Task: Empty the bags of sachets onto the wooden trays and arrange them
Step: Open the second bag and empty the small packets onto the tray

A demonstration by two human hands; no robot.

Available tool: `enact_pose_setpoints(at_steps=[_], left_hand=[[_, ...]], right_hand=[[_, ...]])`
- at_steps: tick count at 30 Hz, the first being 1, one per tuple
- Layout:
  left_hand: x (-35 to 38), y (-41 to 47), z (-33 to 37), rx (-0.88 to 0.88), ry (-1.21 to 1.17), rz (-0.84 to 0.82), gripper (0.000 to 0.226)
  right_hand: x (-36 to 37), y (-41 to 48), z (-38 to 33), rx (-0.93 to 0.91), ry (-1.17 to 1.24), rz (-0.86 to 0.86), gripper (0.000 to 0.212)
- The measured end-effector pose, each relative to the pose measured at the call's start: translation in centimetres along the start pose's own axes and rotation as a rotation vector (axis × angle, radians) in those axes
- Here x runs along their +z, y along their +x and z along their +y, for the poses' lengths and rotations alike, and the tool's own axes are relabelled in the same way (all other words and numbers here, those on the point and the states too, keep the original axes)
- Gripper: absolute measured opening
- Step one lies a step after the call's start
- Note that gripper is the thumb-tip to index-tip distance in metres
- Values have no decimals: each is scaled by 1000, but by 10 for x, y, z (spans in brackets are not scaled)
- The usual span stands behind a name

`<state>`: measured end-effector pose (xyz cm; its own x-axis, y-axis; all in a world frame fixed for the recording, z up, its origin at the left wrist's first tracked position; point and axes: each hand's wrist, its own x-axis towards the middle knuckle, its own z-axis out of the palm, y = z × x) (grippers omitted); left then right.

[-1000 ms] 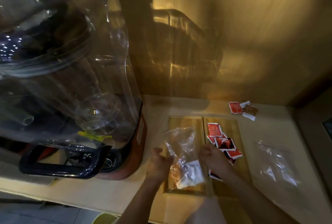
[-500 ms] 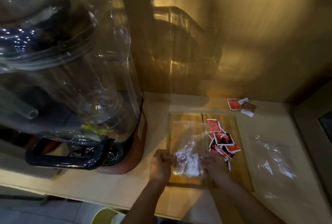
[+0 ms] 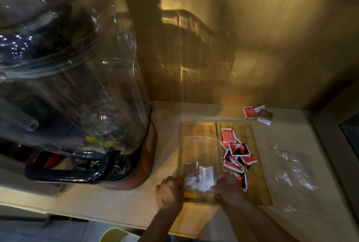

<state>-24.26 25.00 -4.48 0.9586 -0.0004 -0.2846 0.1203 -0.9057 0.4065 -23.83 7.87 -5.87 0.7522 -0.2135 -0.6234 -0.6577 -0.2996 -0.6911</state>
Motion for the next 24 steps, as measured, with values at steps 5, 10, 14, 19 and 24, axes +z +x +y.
enact_pose_setpoints(at_steps=[5, 10, 14, 19, 24], left_hand=[[-24, 8, 1, 122, -283, 179, 9], [-31, 1, 1, -92, -431, -86, 7], [-23, -4, -4, -474, -887, -416, 22], [-28, 10, 1, -596, -1287, -653, 48], [-37, 30, 18, -648, -1311, -540, 13]], right_hand=[[-25, -14, -41, -144, 310, 12, 26], [-30, -24, -36, -68, 237, -67, 21], [-26, -32, -15, 180, 245, -256, 16], [-22, -30, -20, 253, 450, -292, 24], [-28, -20, -47, 177, 453, -248, 17]])
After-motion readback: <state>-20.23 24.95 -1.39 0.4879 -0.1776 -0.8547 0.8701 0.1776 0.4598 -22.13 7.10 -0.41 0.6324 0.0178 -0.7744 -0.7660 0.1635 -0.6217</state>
